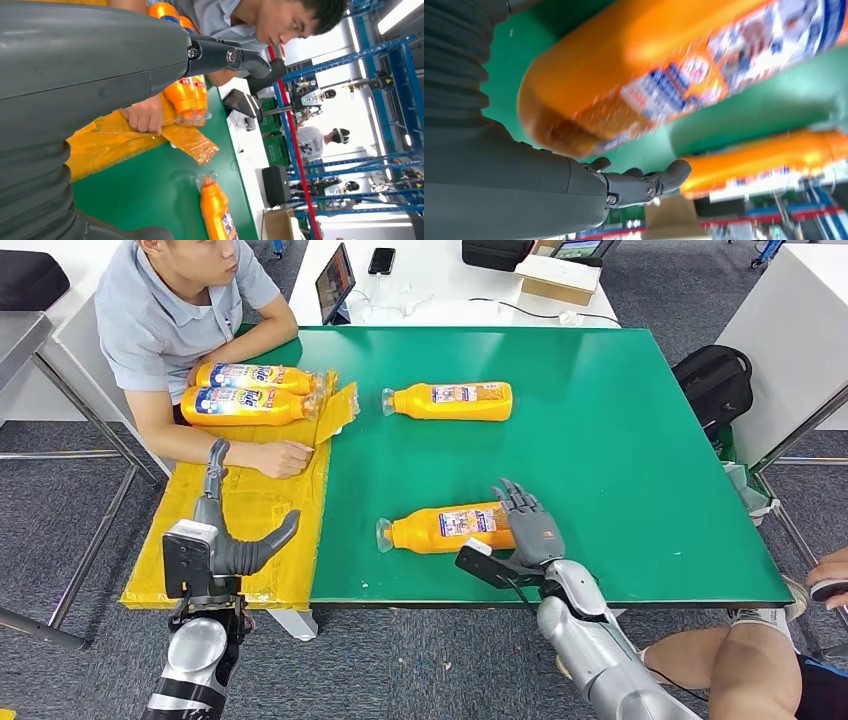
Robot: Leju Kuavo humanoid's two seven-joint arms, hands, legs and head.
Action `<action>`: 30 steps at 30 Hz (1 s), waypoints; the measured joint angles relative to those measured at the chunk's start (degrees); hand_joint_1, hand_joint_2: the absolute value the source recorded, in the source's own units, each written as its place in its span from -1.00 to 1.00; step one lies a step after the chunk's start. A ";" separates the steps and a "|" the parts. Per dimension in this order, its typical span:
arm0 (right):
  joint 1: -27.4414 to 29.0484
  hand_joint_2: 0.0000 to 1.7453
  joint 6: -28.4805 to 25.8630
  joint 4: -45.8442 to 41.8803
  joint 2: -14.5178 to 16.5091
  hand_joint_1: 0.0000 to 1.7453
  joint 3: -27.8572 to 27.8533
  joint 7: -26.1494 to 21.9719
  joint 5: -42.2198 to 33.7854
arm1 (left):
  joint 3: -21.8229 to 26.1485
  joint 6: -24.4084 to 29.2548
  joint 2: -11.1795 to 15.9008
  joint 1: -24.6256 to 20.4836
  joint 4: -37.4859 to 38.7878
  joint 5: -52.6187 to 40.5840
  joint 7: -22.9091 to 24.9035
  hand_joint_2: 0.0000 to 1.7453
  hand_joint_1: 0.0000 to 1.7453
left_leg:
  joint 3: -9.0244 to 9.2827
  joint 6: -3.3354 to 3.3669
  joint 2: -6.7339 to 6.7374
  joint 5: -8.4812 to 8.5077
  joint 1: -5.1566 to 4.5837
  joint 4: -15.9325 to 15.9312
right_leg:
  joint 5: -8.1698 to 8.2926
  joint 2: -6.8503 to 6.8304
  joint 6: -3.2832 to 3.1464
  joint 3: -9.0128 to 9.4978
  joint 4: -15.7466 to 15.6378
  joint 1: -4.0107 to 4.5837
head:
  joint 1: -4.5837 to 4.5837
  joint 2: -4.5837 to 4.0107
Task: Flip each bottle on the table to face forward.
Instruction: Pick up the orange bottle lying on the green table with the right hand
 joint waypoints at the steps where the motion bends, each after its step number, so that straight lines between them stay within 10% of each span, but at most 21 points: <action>1: -0.37 1.00 0.76 0.70 0.20 -0.29 0.24 0.24 -0.06 | -0.12 -0.06 0.00 -0.30 0.21 0.14 0.16 1.00 -1.00 | 0.00 0.00 0.00 0.00 0.00 0.00 | 0.00 0.00 0.00 0.00 0.00 0.00 | 0.00 0.00; 3: -1.60 1.00 3.28 2.43 0.49 0.66 1.00 1.90 0.91 | -0.31 -0.49 0.01 -0.76 0.59 0.56 0.67 1.00 -1.00 | 0.00 0.00 0.03 0.00 0.00 0.00 | 0.01 0.01 0.00 0.01 0.00 0.00 | 0.00 0.00; 6: -6.38 1.00 9.98 6.78 0.59 1.00 4.12 7.08 5.56 | -0.52 -1.62 0.04 -1.41 1.31 1.26 1.42 1.00 -1.00 | 0.14 0.00 0.26 -0.01 -0.01 0.00 | 0.04 0.11 -0.01 0.04 -0.01 -0.01 | 0.01 0.00; 17: -16.06 1.00 14.78 16.96 1.20 1.00 14.01 6.73 10.14 | -0.71 -4.20 0.04 -5.30 6.78 4.47 1.22 1.00 -1.00 | 0.27 0.03 0.30 0.12 0.00 0.00 | 0.15 0.16 0.08 0.18 0.00 0.00 | 0.01 0.00; 30: -19.69 1.00 19.07 19.78 4.01 1.00 21.46 16.87 15.62 | -0.09 -4.15 0.15 -5.36 7.81 4.56 1.83 1.00 -1.00 | 0.26 0.03 0.29 0.12 -0.01 0.00 | 0.14 0.19 0.07 0.18 0.01 -0.01 | 0.02 0.00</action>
